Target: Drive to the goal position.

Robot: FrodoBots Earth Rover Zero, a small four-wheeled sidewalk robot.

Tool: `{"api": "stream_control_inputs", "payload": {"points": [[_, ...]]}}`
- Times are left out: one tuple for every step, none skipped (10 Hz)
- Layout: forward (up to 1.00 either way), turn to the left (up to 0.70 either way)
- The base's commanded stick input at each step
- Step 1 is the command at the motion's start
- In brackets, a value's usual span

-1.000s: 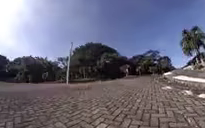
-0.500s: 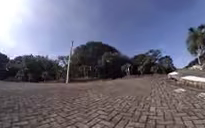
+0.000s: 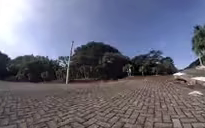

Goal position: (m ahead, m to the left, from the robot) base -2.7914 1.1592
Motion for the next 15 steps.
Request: {"api": "stream_control_inputs", "payload": {"points": [[1.0,0.0],[1.0,0.0],[1.0,0.0],[1.0,0.0],[1.0,0.0],[1.0,0.0],[1.0,0.0],[1.0,0.0],[1.0,0.0],[1.0,0.0],[1.0,0.0],[1.0,0.0],[1.0,0.0],[1.0,0.0],[1.0,0.0]]}}
